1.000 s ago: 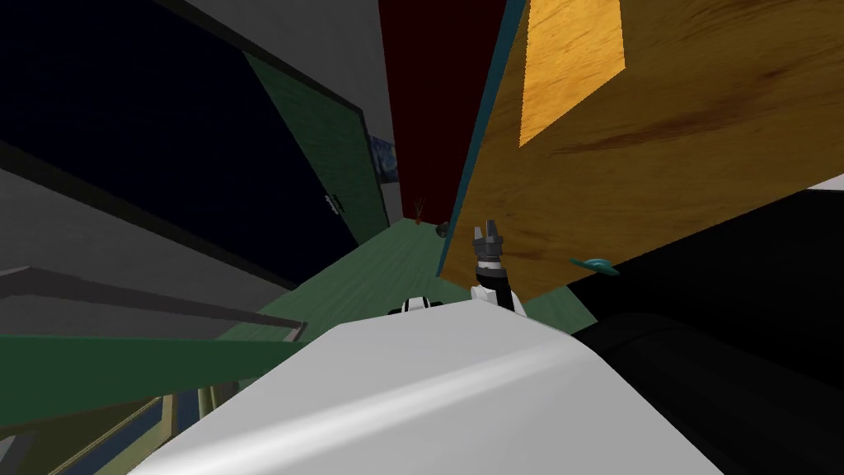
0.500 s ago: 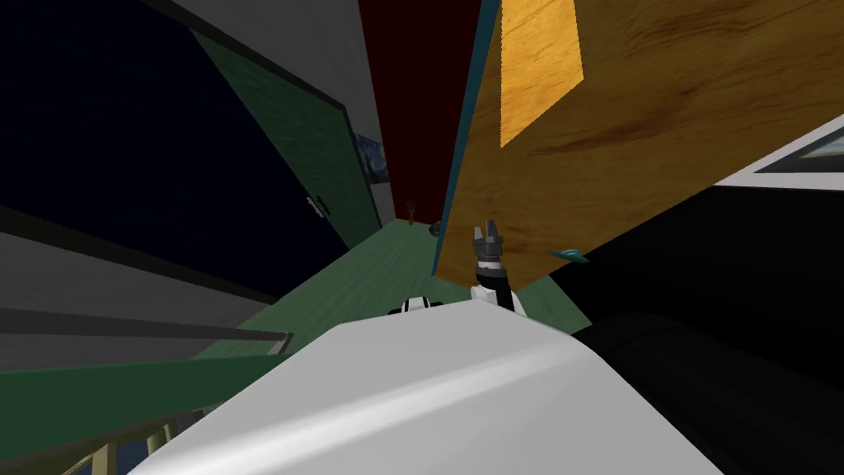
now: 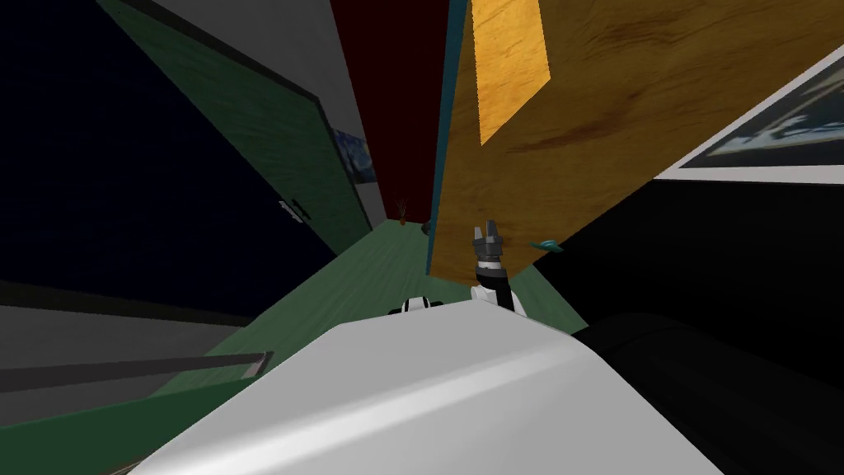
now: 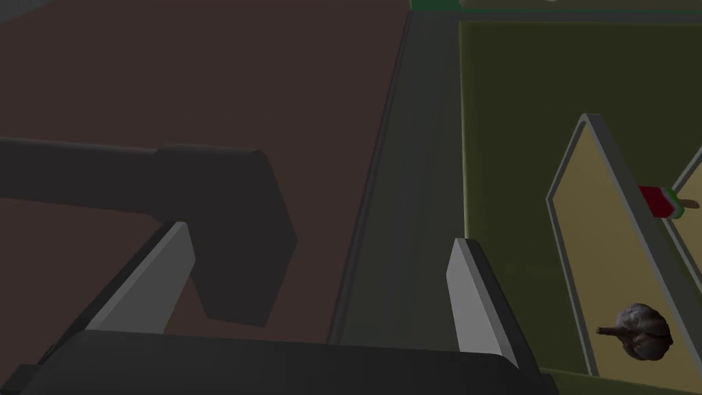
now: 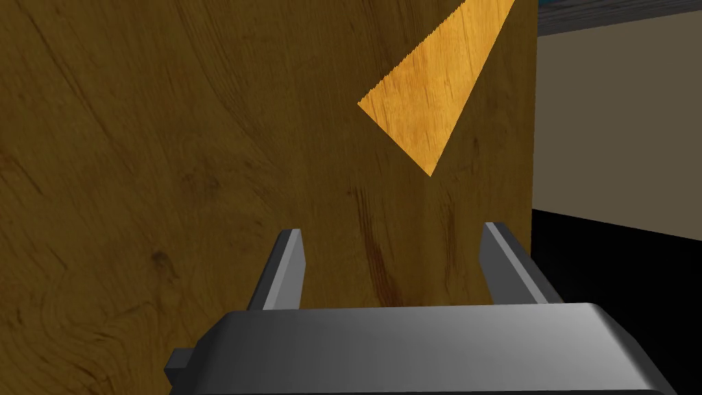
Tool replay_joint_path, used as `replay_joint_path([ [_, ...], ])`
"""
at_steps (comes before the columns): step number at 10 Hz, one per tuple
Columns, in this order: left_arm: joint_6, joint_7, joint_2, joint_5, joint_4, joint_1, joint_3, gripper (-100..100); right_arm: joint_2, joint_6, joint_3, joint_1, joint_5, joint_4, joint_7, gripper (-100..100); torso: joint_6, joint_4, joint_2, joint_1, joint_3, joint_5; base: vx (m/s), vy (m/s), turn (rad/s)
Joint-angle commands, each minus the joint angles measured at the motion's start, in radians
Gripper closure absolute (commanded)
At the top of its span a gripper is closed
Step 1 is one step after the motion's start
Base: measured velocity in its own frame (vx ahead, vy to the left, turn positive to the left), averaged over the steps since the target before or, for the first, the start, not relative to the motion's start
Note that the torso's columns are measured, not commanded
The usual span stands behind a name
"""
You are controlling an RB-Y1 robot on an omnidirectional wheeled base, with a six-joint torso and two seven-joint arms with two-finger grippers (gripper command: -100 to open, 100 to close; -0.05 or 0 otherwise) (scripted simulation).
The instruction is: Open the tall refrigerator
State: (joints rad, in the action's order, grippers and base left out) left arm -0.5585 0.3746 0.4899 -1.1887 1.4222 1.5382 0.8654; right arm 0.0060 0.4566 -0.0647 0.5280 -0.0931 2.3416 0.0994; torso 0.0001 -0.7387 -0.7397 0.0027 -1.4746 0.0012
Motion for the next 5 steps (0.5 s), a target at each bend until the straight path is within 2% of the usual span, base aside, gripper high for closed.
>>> replay_joint_path([
  [1,0.072,-0.041,-0.049,0.076,0.088,-0.073,-0.072,100,0.000,0.000,0.000,0.000,0.000,0.000,0.000,0,-0.002,0.000,-0.001,0.003,0.001,0.001,-0.069,0.135,0.416],
  [2,0.095,-0.041,-0.049,0.100,0.116,-0.092,-0.072,100,0.000,0.000,0.000,0.000,0.000,0.000,0.000,0,0.000,0.000,-0.002,0.002,0.001,0.000,-0.043,0.086,0.376],
  [3,0.113,-0.041,-0.049,0.100,0.121,-0.113,-0.072,100,0.000,0.000,0.000,0.000,0.000,0.000,0.000,0,0.000,0.000,0.001,-0.003,0.000,-0.001,-0.006,0.034,0.138],
  [4,0.148,-0.079,-0.090,0.144,0.159,-0.151,-0.120,100,0.000,0.000,0.000,0.000,0.000,0.000,0.000,0,0.001,0.002,0.004,-0.007,-0.003,-0.003,-0.016,0.109,0.327],
  [5,0.168,-0.079,-0.090,0.176,0.182,-0.171,-0.145,100,0.000,0.000,0.000,0.000,0.000,0.000,0.000,0,-0.001,0.001,0.003,-0.003,-0.003,-0.002,-0.032,0.150,0.494],
])
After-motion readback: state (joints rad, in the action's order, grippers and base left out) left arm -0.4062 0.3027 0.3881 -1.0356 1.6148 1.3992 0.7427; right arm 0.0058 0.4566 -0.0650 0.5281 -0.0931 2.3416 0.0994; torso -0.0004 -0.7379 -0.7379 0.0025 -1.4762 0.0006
